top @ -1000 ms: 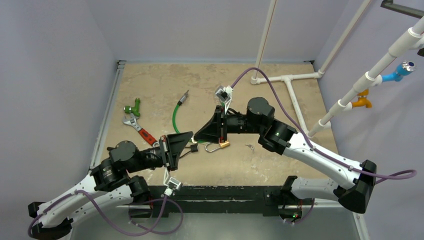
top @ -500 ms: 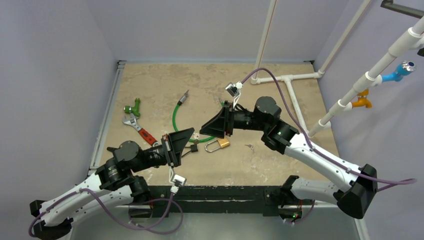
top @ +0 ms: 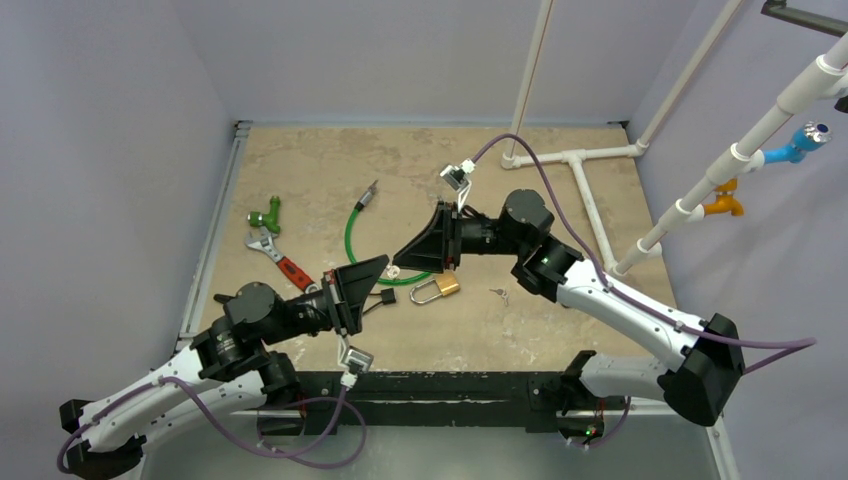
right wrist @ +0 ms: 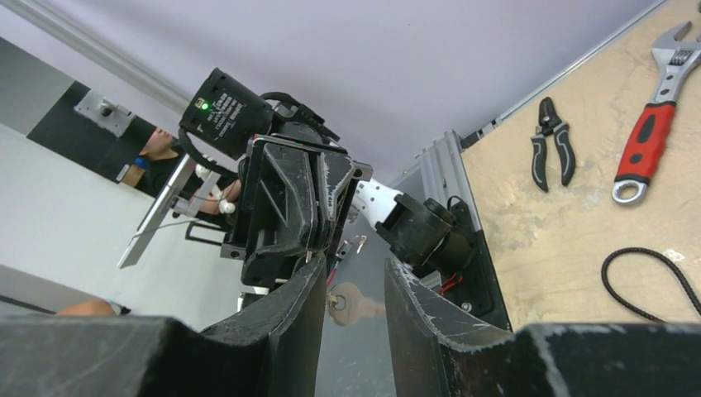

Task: Unlock with the key
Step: Pick up the key from the center of the board.

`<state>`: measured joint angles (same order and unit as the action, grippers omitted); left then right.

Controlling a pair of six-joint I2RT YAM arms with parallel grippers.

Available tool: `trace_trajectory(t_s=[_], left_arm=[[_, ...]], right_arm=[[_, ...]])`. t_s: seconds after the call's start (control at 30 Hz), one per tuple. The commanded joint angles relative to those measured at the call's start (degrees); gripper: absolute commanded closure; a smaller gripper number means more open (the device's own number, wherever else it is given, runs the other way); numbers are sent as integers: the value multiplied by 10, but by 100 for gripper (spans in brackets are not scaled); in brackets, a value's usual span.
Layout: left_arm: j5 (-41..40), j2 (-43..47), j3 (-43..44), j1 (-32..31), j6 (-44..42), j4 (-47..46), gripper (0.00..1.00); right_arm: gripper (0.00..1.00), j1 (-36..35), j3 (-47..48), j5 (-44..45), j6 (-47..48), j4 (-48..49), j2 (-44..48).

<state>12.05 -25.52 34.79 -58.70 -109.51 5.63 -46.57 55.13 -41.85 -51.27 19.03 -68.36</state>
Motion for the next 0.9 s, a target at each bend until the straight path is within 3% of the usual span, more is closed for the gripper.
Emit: trace_trajectory(t_s=[0.0,0.37,0.7,0.87], left_arm=[[6,1,-5,-4,-21,-17,100],[18,6,-9,-4,-37,-17,100],[11,-7,-9,-5,-45,-31,100],[1,-17,-12,-5,-49,-45,100]], right_arm=[[65,-1,-2,-37,-29,55,12],[59,23,15,34,16,-41,49],[64,17,-3,-32,-37,53,22],[66,-1,7,-54,-34,52,9]])
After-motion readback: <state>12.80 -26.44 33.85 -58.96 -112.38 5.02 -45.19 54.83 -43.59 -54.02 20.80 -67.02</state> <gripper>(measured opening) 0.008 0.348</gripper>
